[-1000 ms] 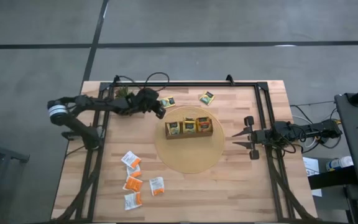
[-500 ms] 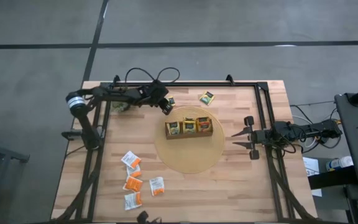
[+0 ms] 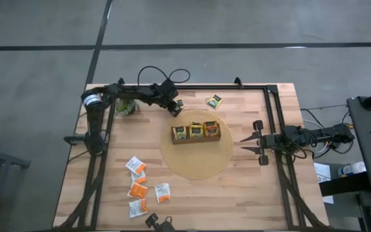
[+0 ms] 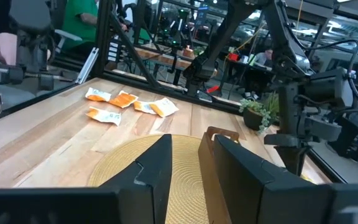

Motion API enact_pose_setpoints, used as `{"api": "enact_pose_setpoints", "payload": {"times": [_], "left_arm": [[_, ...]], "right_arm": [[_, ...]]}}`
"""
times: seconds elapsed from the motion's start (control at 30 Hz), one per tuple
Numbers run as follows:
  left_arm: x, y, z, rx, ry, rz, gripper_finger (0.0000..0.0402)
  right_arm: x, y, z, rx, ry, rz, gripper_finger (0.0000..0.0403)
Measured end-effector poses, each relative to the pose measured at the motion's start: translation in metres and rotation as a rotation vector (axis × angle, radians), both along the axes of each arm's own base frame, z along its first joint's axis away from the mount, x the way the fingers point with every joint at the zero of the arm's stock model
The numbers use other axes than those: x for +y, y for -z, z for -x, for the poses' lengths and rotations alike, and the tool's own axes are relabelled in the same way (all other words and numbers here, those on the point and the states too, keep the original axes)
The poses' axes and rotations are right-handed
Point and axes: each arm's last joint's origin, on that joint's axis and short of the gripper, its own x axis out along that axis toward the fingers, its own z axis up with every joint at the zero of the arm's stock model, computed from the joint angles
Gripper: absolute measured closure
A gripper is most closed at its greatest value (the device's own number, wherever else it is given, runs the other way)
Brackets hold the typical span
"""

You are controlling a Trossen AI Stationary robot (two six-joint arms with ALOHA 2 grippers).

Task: Pick & Place Tea
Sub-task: Put the yellow tea bag into the middle section of the wooden organizer

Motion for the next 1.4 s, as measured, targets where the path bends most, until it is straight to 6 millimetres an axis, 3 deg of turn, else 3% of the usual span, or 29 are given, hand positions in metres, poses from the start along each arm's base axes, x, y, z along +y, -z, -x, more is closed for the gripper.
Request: {"api": "enact_pose_setpoints", "payload": {"times": [0.13,0.37,0.67,1.03,1.4], "left_arm": [[-0.001,0.003,-0.002,0.039,0.038,0.001,0.0329],[-0.004,-0.004,0.0,0.046,0.061,-0.014,0.0397],[-0.018,-0.014,-0.002,0.095,0.07,-0.089,0.0401],[-0.05,-0.048,-0.012,0.077,0.123,-0.213,0.0401],[-0.05,-0.048,-0.012,0.107,0.173,-0.251,0.0401]], "right_arm": [[0.0,0.0,0.0,0.0,0.0,0.0,0.028],[0.0,0.0,0.0,0.0,0.0,0.0,0.0273],[0.0,0.0,0.0,0.0,0.0,0.0,0.0282],[0.0,0.0,0.0,0.001,0.0,0.0,0.0282],[0.0,0.0,0.0,0.0,0.0,0.0,0.0274]]}}
